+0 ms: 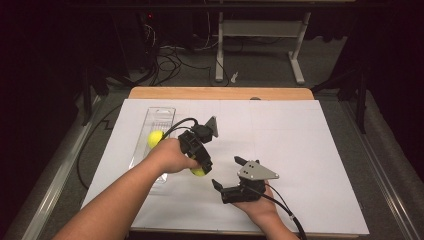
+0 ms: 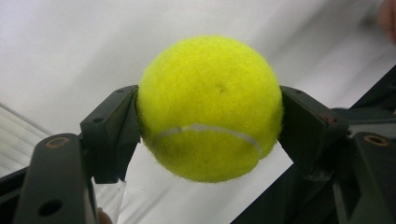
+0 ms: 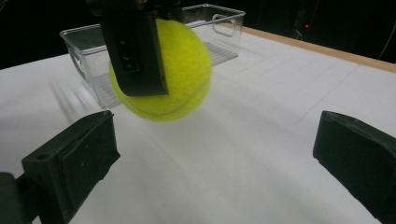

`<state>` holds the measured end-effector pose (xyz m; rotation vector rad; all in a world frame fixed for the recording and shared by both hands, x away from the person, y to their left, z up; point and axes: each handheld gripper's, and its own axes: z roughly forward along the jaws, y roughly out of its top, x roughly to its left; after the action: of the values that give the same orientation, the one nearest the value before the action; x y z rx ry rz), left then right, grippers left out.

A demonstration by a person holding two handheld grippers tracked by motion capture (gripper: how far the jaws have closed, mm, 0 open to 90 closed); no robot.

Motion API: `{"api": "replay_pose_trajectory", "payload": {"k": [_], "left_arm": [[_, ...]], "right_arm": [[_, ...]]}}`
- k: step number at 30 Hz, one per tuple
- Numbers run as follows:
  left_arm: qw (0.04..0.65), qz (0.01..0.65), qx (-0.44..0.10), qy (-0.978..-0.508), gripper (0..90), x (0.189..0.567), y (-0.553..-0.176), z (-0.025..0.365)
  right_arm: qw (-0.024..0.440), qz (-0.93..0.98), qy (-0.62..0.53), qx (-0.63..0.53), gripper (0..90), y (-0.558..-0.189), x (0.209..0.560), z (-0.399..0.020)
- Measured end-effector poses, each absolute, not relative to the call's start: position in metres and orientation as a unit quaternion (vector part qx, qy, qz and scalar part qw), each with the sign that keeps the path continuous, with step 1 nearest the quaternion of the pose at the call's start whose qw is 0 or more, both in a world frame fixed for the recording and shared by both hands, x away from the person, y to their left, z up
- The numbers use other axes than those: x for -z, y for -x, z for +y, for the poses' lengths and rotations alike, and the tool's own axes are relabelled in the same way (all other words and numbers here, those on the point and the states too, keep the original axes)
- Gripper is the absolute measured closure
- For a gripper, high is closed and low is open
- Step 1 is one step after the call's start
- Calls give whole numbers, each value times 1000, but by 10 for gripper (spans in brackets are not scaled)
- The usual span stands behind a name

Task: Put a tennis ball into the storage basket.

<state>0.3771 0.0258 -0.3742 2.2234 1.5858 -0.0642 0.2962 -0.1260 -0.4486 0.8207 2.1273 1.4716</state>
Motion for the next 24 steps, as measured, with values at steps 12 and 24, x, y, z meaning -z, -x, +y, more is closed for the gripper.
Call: {"api": "replay_pose_trajectory", "payload": {"k": [12, 24], "left_arm": [[204, 577, 20, -791, 271, 373, -382, 33], [202, 579, 14, -790, 271, 373, -385, 39]], "right_arm": [[245, 757, -310, -520, 3, -297, 435, -161], [263, 744, -342, -510, 3, -295, 443, -201]]}}
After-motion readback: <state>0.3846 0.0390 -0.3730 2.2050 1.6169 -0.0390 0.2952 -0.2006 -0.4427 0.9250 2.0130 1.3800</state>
